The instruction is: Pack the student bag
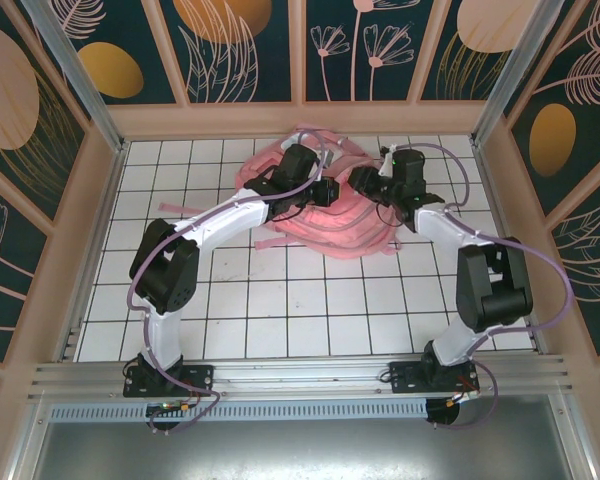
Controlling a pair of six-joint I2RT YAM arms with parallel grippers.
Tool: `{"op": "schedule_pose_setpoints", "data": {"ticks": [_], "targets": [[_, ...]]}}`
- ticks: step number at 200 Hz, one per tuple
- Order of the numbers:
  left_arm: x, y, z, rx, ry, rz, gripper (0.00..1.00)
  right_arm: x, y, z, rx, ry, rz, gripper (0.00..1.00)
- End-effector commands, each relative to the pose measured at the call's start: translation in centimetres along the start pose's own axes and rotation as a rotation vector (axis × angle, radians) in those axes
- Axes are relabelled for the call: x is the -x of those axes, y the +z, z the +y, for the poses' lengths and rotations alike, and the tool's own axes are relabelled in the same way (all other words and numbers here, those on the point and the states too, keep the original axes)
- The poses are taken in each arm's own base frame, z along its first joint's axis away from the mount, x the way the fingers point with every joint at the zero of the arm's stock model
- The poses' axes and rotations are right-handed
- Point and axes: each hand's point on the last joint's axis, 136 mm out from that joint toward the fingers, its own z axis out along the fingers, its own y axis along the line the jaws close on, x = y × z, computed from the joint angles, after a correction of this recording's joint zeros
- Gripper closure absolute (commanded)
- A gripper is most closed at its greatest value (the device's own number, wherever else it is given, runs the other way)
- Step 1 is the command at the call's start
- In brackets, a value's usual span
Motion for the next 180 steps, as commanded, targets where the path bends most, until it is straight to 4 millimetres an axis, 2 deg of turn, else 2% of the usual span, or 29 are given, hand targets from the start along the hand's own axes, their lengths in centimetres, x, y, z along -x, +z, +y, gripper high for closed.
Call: {"op": "schedule_pose_setpoints", "data": {"ticks": [1,36,74,99,117,144,180], "targets": [[4.2,-3.5,-6.1,-0.214,0.052,-0.137,1.0,0.3,2.0,2.5,0.108,0.012,0.009,0.69],[5.7,-4.8,-6.1,-0.192,0.033,-0.204,1.0,-1.3,3.9,1.1,0.083,0.139,0.05,0.66],[7.1,-6.4,-6.7,-0.21,0.021,-0.29,1.0,-1.7,3.9,0.6,0.103,0.265,0.008,0.64],[7.2,-6.5,-6.5,-0.201,0.021,-0.294,1.0,-1.5,3.9,1.4,0.116,0.243,0.022,0.29],[7.2,-6.6,-6.2,-0.179,0.022,-0.3,1.0,-1.4,3.4,1.1,0.055,0.203,0.01,0.19],[7.6,-7.1,-5.9,-0.152,0.031,-0.323,1.0,-0.9,1.7,-0.3,-0.05,0.172,-0.045,0.17],[8.0,-7.6,-6.0,-0.137,0.05,-0.333,1.0,-0.8,0.8,-1.4,-0.137,0.126,-0.054,0.17]]}}
